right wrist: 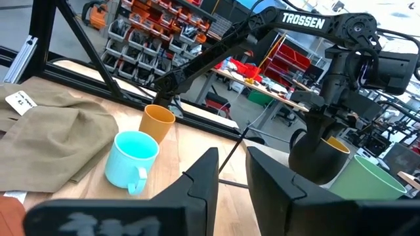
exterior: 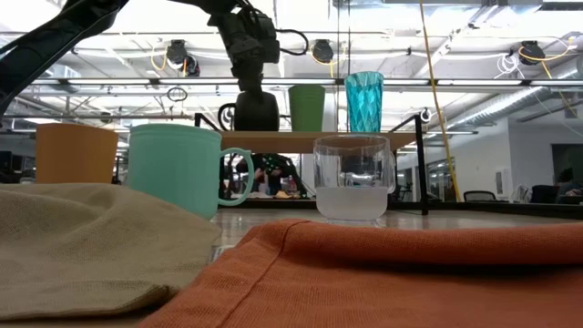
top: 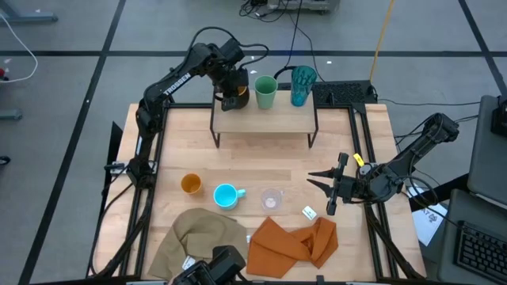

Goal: Stack small to large cups/mugs on shelf
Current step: Put the black mug on the shelf, then put the orange cup on the shelf

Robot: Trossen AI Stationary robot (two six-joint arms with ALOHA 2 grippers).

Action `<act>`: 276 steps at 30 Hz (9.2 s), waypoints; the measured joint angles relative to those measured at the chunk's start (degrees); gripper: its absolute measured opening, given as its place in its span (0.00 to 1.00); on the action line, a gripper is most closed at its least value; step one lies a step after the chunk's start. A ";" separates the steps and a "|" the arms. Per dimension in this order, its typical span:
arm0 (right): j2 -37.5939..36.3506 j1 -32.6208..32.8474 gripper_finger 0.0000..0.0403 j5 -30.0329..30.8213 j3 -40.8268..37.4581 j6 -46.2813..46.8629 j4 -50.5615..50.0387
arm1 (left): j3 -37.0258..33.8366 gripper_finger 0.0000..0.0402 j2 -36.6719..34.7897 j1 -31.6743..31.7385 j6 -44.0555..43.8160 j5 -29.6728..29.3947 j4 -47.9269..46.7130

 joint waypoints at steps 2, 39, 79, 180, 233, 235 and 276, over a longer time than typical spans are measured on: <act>0.00 0.00 0.17 0.02 0.00 0.00 0.00 | 0.00 0.12 0.00 0.03 -0.10 0.00 0.02; 0.00 0.00 0.17 0.01 0.00 0.22 0.04 | -0.07 0.12 0.11 1.14 -4.33 1.20 0.73; 0.00 0.00 0.17 0.01 0.00 0.48 0.04 | -0.04 0.59 -0.25 1.01 -7.74 -1.70 0.27; 0.46 -0.87 0.17 -0.17 0.00 0.00 6.92 | -85.05 0.58 -78.71 -64.64 -51.60 -46.28 40.74; 2.03 -0.89 0.17 -0.17 -0.02 5.61 6.97 | -85.02 0.58 -78.71 -64.63 -33.35 -49.35 67.49; 2.03 -0.89 0.17 -0.17 -0.02 5.76 6.97 | -85.02 0.58 -78.71 -64.63 -33.79 -49.74 67.49; 2.01 -0.89 0.17 -0.17 -0.02 -6.10 8.17 | -85.00 0.41 -77.43 -60.00 -29.49 -53.81 65.24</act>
